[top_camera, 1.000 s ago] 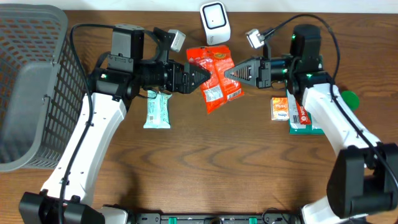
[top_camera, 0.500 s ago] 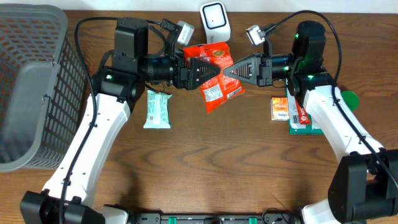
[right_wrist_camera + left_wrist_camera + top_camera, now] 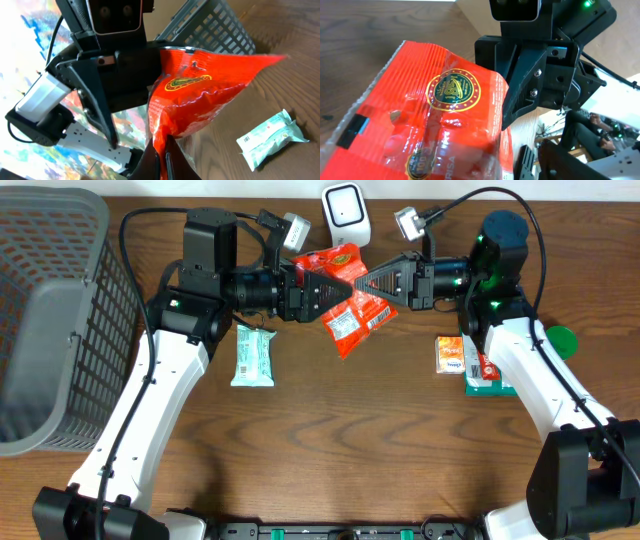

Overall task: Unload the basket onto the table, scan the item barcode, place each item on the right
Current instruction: 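Hand the red snack bag from the right gripper to the left gripper, then raise the red snack bag to the scanner with the left gripper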

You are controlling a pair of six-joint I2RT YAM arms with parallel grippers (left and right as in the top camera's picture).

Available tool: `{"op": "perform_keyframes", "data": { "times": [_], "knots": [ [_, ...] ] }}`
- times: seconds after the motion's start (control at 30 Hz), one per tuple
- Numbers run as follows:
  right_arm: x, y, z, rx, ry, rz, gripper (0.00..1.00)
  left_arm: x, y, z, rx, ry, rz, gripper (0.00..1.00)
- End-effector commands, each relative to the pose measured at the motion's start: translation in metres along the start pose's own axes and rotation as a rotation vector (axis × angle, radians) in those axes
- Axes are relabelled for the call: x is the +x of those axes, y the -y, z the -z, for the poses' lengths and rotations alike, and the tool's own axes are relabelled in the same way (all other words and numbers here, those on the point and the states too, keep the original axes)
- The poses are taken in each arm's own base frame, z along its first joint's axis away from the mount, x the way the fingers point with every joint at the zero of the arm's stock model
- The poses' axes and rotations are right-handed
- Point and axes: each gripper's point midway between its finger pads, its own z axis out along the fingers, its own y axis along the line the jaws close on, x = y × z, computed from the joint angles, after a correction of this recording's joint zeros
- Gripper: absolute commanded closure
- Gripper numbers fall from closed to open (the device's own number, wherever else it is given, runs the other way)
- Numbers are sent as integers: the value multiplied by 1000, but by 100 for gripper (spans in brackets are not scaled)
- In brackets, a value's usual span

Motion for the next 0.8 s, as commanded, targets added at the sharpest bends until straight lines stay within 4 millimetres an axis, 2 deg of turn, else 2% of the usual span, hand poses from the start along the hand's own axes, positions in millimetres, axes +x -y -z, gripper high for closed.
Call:
{"op": "perform_keyframes", "data": {
  "times": [0.0, 0.1, 0.2, 0.27, 0.33, 0.4, 0.5, 0.57, 0.63, 0.77],
  "knots": [
    [-6, -4, -3, 19, 22, -7, 99, 3, 6, -1, 38, -14, 0, 40],
    [-7, -4, -3, 22, 25, -6, 99, 3, 6, -2, 38, -14, 0, 47],
    [-7, -4, -3, 22, 25, -7, 99, 4, 5, -2, 37, -15, 2, 48],
    [-7, -4, -3, 21, 25, -7, 99, 4, 5, -2, 37, -16, 5, 60],
    [-7, -4, -3, 21, 25, -6, 99, 4, 5, -2, 37, -16, 5, 77],
    [-7, -4, -3, 21, 25, -5, 95, 4, 5, -2, 37, -16, 5, 81],
    [-7, -4, -3, 21, 24, 9, 80, 4, 5, -1, 36, -15, 4, 90],
    [-5, -4, -3, 16, 17, 17, 60, 3, 5, -1, 37, -14, 8, 92],
    [-2, -5, -2, 5, 5, 37, 48, 1, 5, 0, 36, -5, 25, 92],
    [3, -5, 6, -14, -15, 56, 43, -6, -1, 6, 24, 19, 62, 93]
  ]
}}
